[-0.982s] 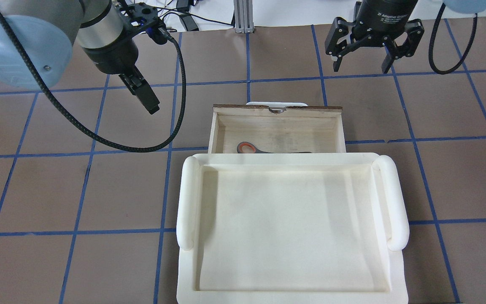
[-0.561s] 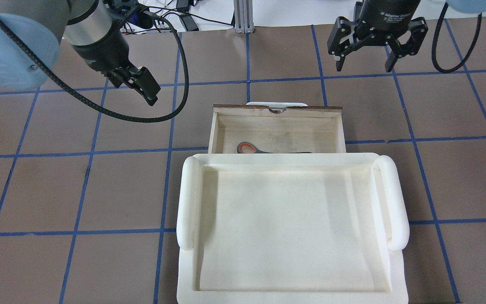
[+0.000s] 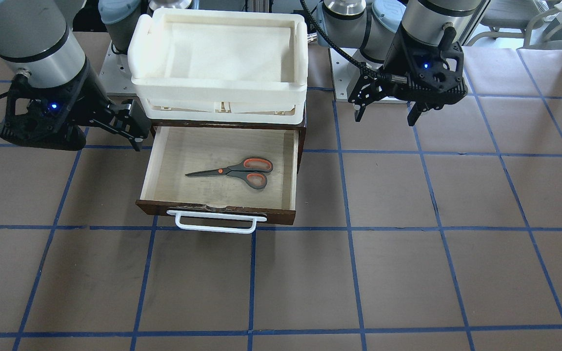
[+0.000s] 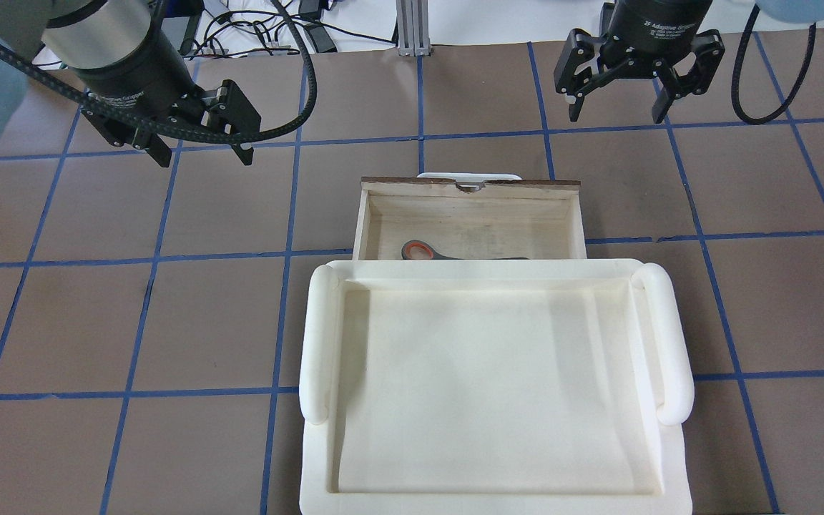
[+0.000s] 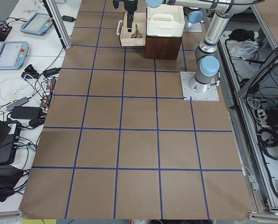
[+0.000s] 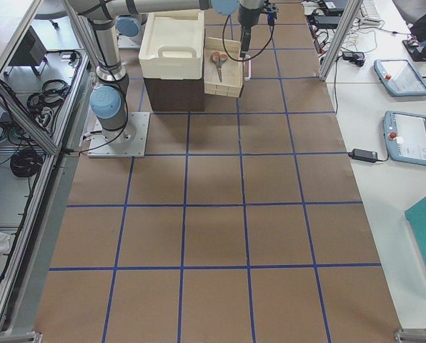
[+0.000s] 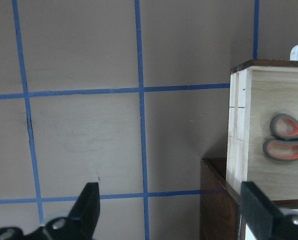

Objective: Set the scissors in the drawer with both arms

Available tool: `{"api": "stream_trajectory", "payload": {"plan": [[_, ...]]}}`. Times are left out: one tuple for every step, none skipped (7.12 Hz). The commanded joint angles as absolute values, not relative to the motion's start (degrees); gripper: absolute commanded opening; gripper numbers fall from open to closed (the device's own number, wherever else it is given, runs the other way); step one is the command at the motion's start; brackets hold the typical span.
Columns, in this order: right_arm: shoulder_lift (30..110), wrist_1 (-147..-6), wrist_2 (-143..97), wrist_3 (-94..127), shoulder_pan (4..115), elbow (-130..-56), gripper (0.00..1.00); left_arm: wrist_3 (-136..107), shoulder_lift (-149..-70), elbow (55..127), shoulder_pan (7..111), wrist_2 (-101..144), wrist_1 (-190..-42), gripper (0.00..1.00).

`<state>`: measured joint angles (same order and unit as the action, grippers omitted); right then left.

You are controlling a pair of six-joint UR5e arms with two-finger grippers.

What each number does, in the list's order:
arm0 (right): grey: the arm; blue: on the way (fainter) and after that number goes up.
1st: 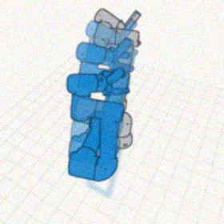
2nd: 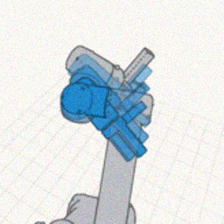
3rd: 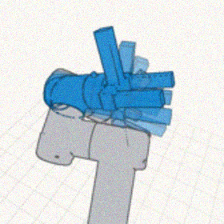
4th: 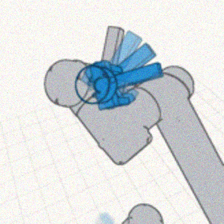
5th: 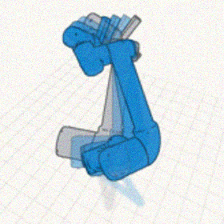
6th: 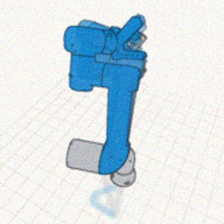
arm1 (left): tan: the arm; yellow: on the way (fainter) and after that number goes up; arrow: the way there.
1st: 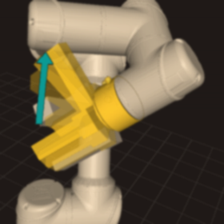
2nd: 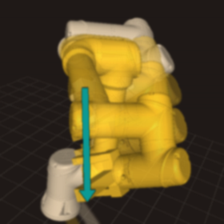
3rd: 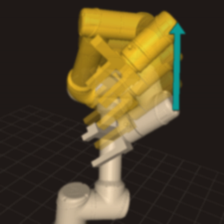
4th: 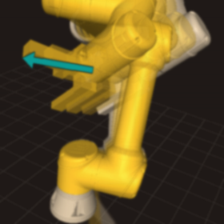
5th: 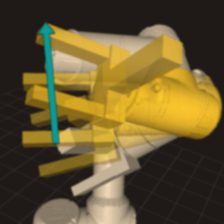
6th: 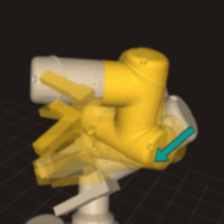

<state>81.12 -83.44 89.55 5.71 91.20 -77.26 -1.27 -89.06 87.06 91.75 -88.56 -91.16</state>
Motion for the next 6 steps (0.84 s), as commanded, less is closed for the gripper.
{"api": "stream_trajectory", "payload": {"plan": [[81.12,-83.41,89.56,5.71,91.23,-77.26,1.0,-3.6,-88.24,87.89,91.76,-88.94,-91.76,1.0],[81.12,-83.41,89.56,5.71,91.23,-77.26,1.0,-3.08,-88.16,87.89,91.76,-88.95,-91.84,1.0],[81.12,-83.5,89.47,5.71,91.23,-77.26,1.0,-3.08,-88.07,87.89,91.67,-88.86,-91.85,1.0],[81.12,-83.41,89.39,5.71,91.23,-77.26,1.0,-2.9,-88.15,87.89,91.67,-88.86,-92.11,1.0],[81.04,-83.5,89.38,5.71,91.23,-77.26,1.0,-2.99,-88.07,87.89,91.67,-88.86,-93.07,1.0],[81.04,-83.5,89.47,5.71,91.23,-77.34,1.0,-2.99,-87.98,87.8,91.5,-89.12,-93.42,1.0]]}}
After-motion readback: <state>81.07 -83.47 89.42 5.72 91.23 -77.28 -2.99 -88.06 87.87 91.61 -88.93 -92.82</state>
